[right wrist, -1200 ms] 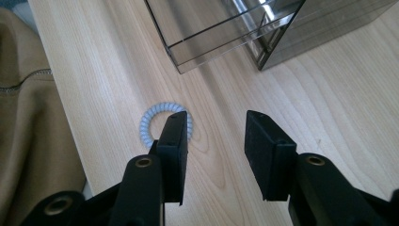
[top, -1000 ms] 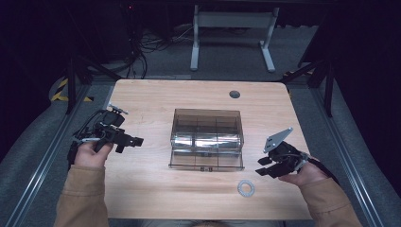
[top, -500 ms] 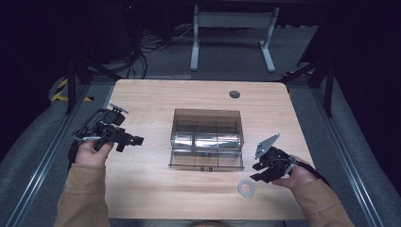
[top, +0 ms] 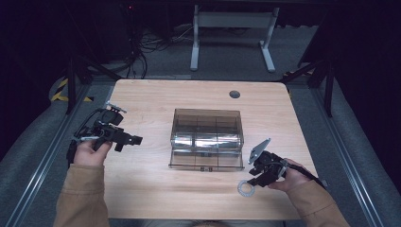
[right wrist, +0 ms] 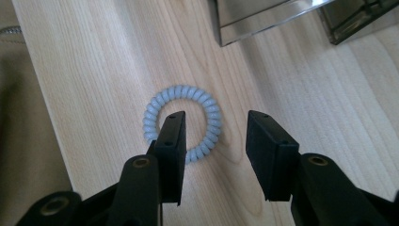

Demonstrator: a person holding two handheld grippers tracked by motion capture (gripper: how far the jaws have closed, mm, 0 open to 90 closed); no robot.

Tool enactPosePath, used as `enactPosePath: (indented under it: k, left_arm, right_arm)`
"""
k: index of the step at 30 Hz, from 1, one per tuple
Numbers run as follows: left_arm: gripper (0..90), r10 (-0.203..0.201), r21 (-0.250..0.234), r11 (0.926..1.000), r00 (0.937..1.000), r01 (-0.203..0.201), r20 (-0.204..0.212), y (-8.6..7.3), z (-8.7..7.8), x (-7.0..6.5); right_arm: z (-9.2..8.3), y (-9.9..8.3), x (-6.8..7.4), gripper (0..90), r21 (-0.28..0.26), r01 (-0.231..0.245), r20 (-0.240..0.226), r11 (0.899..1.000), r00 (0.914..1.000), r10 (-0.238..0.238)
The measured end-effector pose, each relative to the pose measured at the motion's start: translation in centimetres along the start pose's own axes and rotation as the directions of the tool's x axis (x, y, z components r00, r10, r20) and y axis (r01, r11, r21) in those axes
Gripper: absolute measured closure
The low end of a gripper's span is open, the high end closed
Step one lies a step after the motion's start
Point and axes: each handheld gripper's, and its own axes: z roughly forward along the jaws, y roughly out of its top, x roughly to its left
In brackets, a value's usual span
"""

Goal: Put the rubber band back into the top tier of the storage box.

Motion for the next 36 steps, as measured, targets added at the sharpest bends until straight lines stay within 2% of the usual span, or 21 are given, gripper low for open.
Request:
enactPosePath:
  k: [10, 24, 30, 31, 36]
  left_arm:
    - [16.5, -0.007, -0.001, 1.0, 1.0, 0.007, -0.003, 0.0, 0.0, 0.2]
    - [16.5, -0.015, 0.0, 0.9999, 0.9999, 0.015, 0.001, -0.1, 0.0, 0.4]
    - [16.5, -0.018, -0.002, 0.9998, 0.9998, 0.018, 0.002, -0.2, -0.1, 0.5]
    - [16.5, -0.017, -0.001, 0.9999, 0.9998, 0.017, 0.003, -0.2, -0.1, 0.5]
    - [16.5, -0.018, -0.004, 0.9998, 0.9998, 0.018, 0.004, -0.2, -0.1, 0.5]
  right_arm:
    - [1.2, -0.1, -0.4, 60.1, 0.037, -0.002, 0.003, 0.999, 1.0, 0.002]
    - [2.6, 0.0, -0.5, 63.7, 0.06, 0.009, -0.008, 0.998, 0.9999, -0.009]
    - [2.6, 0.2, -0.1, 64.6, 0.074, 0.025, 0.016, 0.997, 0.9995, -0.026]
    - [2.6, 0.2, -0.1, 65.2, 0.081, 0.038, 0.025, 0.996, 0.9989, -0.04]
    - [2.6, 0.2, 0.1, 69.6, 0.089, 0.041, 0.051, 0.995, 0.9977, -0.045]
